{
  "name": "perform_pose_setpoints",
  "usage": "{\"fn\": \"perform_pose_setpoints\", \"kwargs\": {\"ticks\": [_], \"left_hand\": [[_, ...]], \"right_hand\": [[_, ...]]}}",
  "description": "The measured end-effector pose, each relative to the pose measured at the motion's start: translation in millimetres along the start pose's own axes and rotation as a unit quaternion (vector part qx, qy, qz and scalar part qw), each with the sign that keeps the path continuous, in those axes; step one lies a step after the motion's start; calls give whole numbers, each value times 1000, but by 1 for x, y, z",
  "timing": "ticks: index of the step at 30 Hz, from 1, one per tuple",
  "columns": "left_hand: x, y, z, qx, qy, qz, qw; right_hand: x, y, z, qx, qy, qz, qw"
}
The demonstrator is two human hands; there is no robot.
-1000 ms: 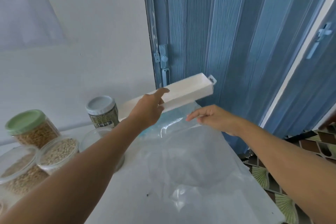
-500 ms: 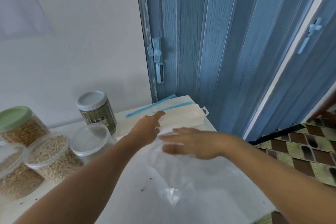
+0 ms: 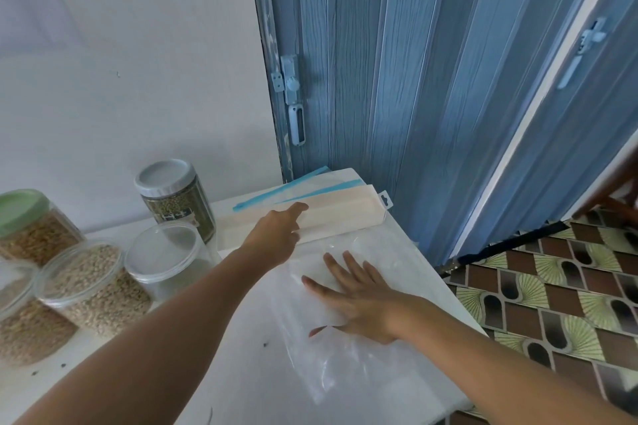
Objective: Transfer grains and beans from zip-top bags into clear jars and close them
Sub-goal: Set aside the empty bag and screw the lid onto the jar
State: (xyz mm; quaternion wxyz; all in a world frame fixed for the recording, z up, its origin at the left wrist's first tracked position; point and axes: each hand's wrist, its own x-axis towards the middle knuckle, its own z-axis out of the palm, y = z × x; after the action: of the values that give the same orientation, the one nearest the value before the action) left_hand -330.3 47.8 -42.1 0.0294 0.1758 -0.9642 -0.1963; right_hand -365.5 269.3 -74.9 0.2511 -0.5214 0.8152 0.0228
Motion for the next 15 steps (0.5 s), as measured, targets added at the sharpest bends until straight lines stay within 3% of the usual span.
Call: {"fn": "perform_pose_setpoints", "kwargs": {"ticks": [15], "left_hand": [[-2,1,4,-17,-6,-24,1000]], "right_hand": [[0,-5,0,-16,-2,5,1000]]}}
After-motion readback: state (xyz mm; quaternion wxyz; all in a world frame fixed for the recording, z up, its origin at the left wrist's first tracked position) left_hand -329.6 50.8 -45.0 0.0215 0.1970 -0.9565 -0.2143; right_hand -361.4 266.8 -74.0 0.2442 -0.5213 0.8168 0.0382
